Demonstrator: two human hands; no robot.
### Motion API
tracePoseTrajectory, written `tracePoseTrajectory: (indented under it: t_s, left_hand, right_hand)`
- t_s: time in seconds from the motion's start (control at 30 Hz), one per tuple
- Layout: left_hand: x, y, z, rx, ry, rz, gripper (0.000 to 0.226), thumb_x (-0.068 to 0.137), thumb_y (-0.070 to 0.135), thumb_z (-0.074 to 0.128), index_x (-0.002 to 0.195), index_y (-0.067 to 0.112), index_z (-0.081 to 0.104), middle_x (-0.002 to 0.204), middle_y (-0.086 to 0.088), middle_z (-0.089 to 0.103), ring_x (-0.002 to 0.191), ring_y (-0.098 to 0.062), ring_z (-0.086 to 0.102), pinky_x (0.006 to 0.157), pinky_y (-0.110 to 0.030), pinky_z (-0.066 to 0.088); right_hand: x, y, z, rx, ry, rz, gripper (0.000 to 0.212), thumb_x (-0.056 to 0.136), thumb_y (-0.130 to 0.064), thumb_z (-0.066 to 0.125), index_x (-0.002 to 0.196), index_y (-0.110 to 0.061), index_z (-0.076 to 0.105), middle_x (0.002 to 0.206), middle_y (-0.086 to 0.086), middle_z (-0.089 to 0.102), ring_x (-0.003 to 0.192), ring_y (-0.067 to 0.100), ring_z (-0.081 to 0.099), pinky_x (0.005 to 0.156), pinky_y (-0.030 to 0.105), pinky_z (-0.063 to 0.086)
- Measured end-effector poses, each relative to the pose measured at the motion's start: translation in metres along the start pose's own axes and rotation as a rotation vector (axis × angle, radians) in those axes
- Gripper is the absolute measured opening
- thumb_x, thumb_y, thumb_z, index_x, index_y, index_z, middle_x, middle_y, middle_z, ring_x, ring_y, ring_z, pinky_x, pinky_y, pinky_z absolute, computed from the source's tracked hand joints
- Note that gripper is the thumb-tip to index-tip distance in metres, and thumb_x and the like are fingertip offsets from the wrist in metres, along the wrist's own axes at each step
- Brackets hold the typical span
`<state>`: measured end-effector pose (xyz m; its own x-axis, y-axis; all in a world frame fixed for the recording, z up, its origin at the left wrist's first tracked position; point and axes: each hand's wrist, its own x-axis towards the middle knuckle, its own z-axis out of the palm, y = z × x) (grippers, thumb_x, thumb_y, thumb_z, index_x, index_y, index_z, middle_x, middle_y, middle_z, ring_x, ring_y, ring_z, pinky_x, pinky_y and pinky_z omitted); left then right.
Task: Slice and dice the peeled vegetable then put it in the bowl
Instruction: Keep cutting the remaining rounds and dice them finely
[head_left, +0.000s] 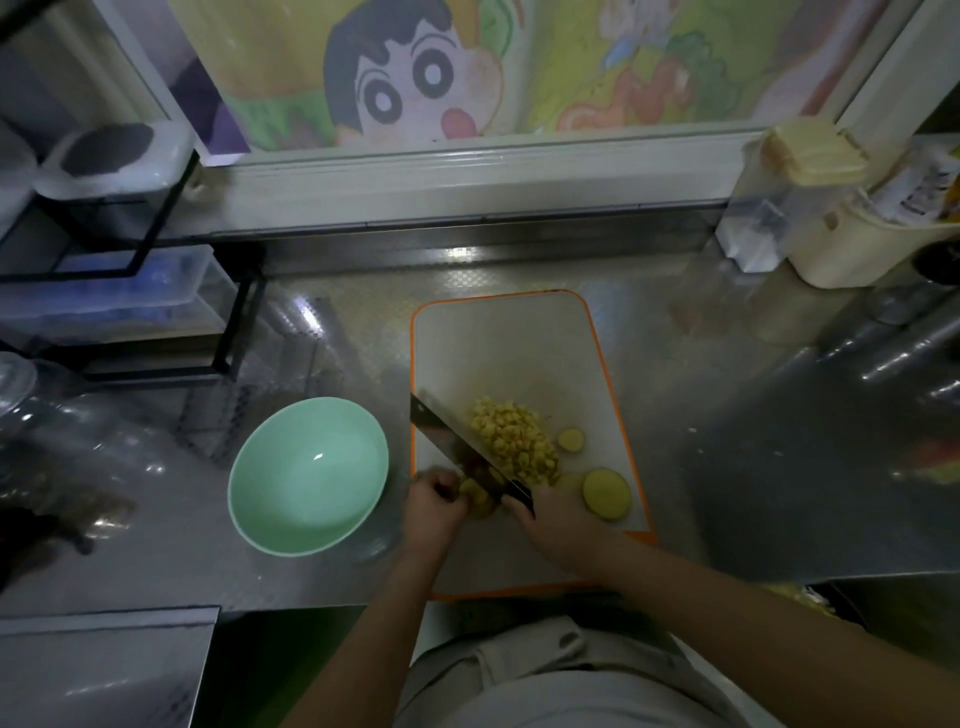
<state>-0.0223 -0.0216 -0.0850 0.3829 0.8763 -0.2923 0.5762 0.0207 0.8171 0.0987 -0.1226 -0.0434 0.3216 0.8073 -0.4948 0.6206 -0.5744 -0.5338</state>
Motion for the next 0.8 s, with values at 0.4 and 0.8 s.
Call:
tracePoseTrajectory:
  t_s: [0.4,0.8]
  left_hand:
    - [-0.001,-0.002,-0.002,0.033,0.02,0.026,0.03,0.073,-0.002,0.068,0.062,0.017,0.048,0.068,-0.004,0.051,0.069,-0.018,0.049,0.057,-0.021,0.034]
    - [-0.013,-0.001,0.001,-0.022,0.092,-0.005,0.011,0.081,0.004,0.066,0.077,0.008,0.056,0.075,-0.006,0.055,0.072,-0.018,0.051,0.051,-0.008,0.034]
  right_hand:
    - [0.004,-0.004,-0.016,0.146,0.018,-0.042,0.045,0.099,-0.038,0.042,0.06,-0.018,0.034,0.056,0.0,0.036,0.049,0.014,0.035,0.046,0.026,0.024]
    - [-0.018,0.0,-0.017,0.127,0.095,0.009,0.045,0.097,-0.042,0.045,0.062,-0.015,0.042,0.057,-0.001,0.041,0.05,0.011,0.04,0.045,0.021,0.026]
